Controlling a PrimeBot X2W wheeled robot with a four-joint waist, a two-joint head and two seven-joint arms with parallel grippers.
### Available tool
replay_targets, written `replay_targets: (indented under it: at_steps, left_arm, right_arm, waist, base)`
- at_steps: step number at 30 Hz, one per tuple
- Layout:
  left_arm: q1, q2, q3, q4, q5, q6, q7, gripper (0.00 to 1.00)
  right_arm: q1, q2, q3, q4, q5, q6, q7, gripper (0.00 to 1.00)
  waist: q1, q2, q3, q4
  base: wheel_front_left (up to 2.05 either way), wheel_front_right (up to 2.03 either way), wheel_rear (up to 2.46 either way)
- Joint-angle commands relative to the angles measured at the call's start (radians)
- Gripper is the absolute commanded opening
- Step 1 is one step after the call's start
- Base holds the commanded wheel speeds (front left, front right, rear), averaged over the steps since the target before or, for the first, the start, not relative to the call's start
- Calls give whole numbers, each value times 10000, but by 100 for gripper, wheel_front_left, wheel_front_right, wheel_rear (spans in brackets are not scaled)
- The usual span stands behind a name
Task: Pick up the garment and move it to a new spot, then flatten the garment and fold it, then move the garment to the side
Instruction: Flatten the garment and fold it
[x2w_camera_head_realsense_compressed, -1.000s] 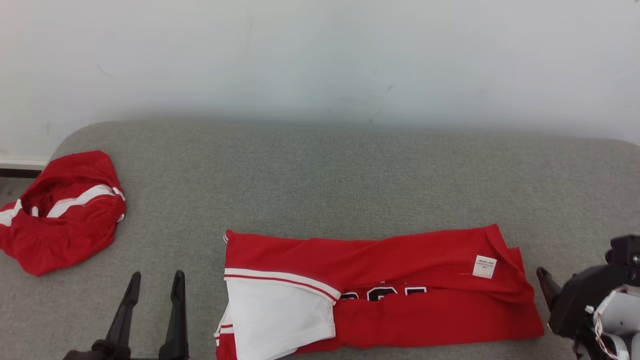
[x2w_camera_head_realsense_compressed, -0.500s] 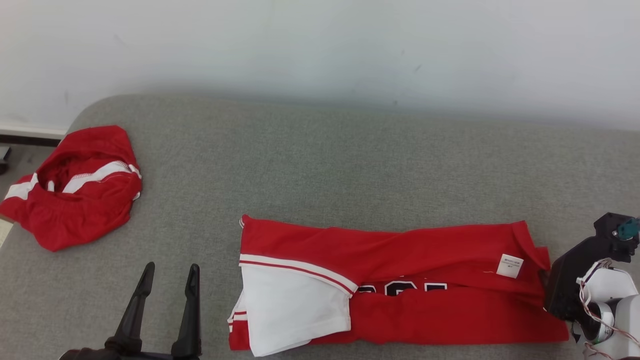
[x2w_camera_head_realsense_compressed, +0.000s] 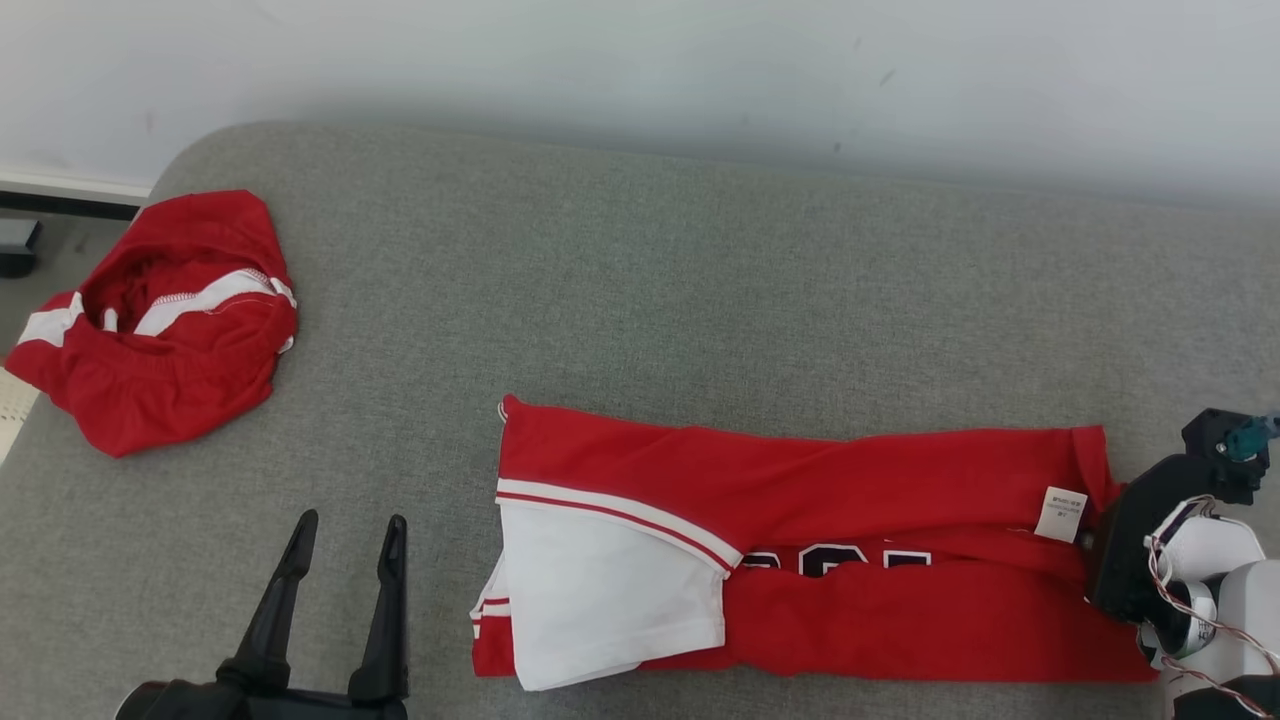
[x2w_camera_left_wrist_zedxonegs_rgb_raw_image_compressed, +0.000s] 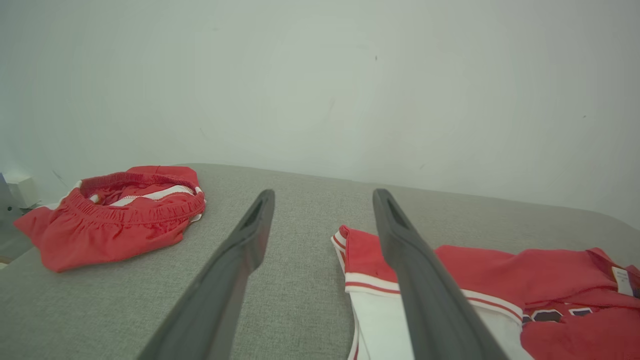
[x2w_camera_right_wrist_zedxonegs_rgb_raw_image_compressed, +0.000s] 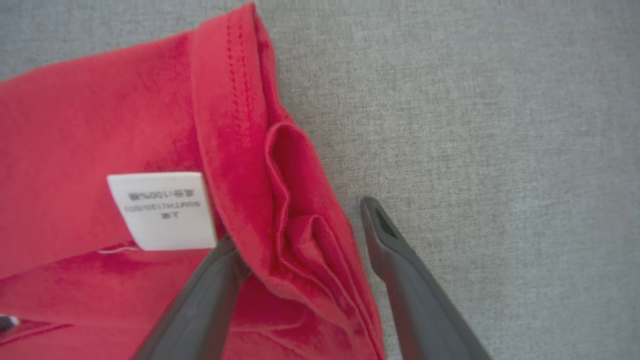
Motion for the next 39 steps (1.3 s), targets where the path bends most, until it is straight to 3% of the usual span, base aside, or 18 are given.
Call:
replay_targets:
  at_steps: [1, 5, 6, 7, 8, 9, 20, 27, 39]
  left_arm:
    - [-222, 37, 27, 3, 24, -8, -32, 100]
    - [-272, 53, -12, 94, 46, -35, -32, 100]
    - [-317, 49, -8, 107, 51, -40, -32, 100]
    - [-350, 37, 0, 117, 49, -44, -32, 100]
    - [-350, 37, 0, 117, 49, -44, -32, 100]
    - [-365, 23, 8, 126, 46, -47, -32, 100]
    - [-245, -4, 36, 273, 46, -76, -32, 100]
    - [6, -93, 189, 155, 89, -84, -32, 100]
    - [234, -145, 338, 492, 193, -73, -33, 100]
  right_arm:
    - [22, 140, 195, 314, 115, -19, -42, 100]
    - [83, 272, 489, 754, 424, 5, 163, 100]
    - [104, 295, 531, 827, 480, 13, 179, 85]
    - [110, 309, 554, 890, 543, 13, 166, 44]
    - [110, 309, 554, 890, 543, 13, 166, 44]
    - [131, 316, 581, 930, 568, 13, 134, 0]
    - [303, 49, -44, 550, 396, -25, -685, 0]
    - [818, 57, -1074, -522, -56, -24, -1449, 0]
    - [1762, 129, -1671, -2525, -1050, -24, -1082, 0]
  waist:
    - [0, 0, 162, 14]
    - [0, 0, 228, -41]
    - [0, 0, 220, -57]
    - [0, 0, 207, -79]
    - [0, 0, 207, -79]
    - [0, 0, 190, -106]
    - [0, 0, -158, -469]
    - [0, 0, -544, -719]
    - [0, 0, -1100, -1261]
  base:
    - [0, 0, 0]
    - [0, 0, 0]
    - [0, 0, 0]
    - [0, 0, 0]
    - [0, 0, 0]
    - [0, 0, 0]
    - [0, 0, 0]
    - [0, 0, 0]
    - [0, 0, 0]
